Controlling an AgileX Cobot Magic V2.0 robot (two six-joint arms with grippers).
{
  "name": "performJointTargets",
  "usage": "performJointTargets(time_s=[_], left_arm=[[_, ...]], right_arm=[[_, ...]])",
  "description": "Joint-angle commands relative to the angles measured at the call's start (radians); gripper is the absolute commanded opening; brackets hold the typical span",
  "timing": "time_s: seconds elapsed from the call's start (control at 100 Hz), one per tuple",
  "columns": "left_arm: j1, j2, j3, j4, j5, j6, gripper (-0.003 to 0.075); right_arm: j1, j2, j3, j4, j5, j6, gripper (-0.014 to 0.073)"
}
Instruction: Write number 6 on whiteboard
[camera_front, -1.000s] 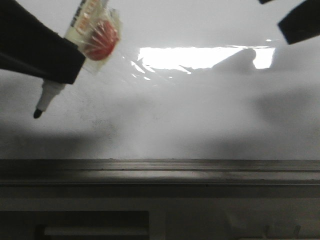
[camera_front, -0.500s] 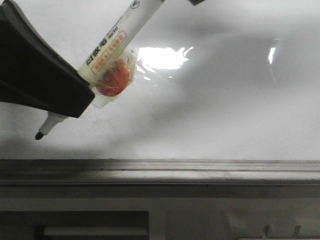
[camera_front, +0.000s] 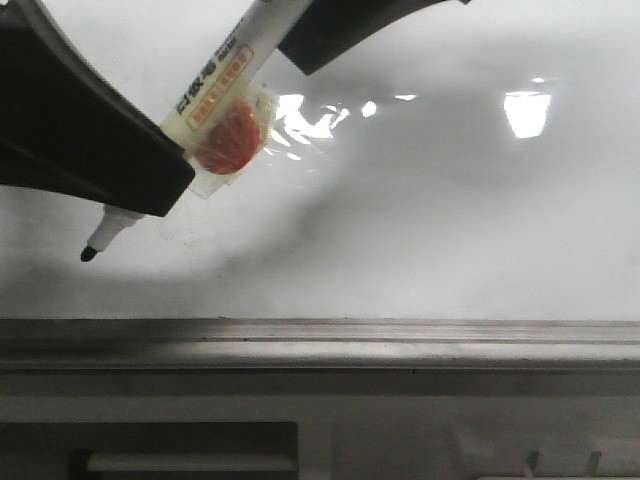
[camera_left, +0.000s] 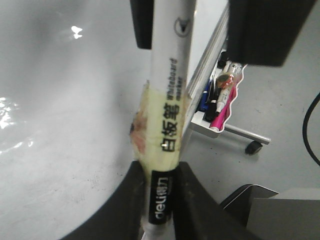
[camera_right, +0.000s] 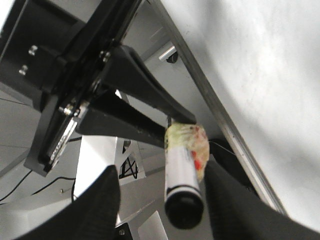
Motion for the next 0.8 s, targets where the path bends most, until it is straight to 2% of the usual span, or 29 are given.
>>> performJointTargets(time_s=[0.0, 0.27, 0.34, 0.53, 0.69, 0.74, 0.79], left_arm=[[-0.007, -0.012, -0.039, -0.037, -0.043, -0.009, -0.002], [-0.007, -0.012, -0.039, -0.058, -0.055, -0.009, -0.002], [-0.007, -0.012, -0.039, -0.071, -0.057, -0.004, -0.002], [-0.007, -0.012, -0.059, -0.072, -0.059, -0.004, -0.002], [-0.007, -0.012, -0.072, -0.072, -0.057, -0.004, -0.0009], [-0.007, -0.012, -0.073, -0.072, -0.055, -0.004, 0.0029], [-0.007, -0.012, -0.073, -0.072, -0.053, -0.004, 0.0115]], right_arm=[[0.0, -0.027, -0.031, 0.053, -0.026, 0.001, 0.0292], [0.0, -0.027, -0.031, 0.057, -0.025, 0.001, 0.0276], [0.0, -0.027, -0.031, 0.059, -0.021, -0.001, 0.0211], [0.0, -0.027, -0.031, 0.078, -0.012, -0.045, -0.0074], [0.0, -0.027, -0.031, 0.08, 0.016, -0.052, -0.0064], [0.0, -0.027, -0.031, 0.08, 0.017, -0.064, -0.0064], [0.0, -0.027, -0.031, 0.08, 0.012, -0.074, -0.0064]])
